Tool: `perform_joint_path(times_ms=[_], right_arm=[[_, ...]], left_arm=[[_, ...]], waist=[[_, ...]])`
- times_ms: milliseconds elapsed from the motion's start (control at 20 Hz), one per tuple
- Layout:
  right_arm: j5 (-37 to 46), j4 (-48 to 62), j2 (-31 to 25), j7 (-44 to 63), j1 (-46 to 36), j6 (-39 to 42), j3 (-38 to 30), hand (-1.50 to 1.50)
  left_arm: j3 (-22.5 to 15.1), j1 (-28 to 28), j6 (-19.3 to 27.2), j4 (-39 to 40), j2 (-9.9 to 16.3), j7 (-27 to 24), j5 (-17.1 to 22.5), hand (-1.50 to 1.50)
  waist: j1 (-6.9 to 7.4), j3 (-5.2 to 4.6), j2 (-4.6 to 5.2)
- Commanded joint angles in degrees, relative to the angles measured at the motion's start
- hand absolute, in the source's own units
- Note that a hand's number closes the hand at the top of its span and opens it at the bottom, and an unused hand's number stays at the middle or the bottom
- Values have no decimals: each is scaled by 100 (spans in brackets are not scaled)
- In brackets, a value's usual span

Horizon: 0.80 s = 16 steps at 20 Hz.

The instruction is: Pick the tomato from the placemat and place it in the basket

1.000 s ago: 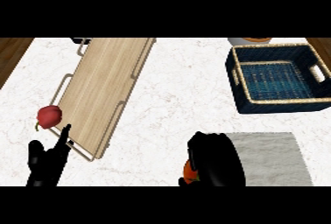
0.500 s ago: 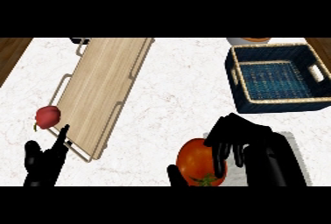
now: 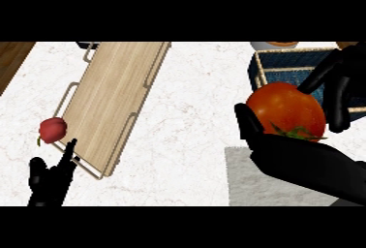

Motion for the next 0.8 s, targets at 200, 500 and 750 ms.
perform_joint_path(times_ms=[200,500,750], right_arm=[[-728,1168,-792,439,-1310,699,-1575,150],[-1056,2713,-1651,-246,-2008,803,-2279,150],[-1127,3551,-1942,-974,-1985,625,-2450,150]], left_arm=[[-86,-162,-4,531,-174,226,-26,0],[-136,95,-165,242,-166,172,37,0],[-63,-166,-148,466,-172,216,-23,0]], waist=[[-54,-82,64],[63,-81,81],[49,-77,89]])
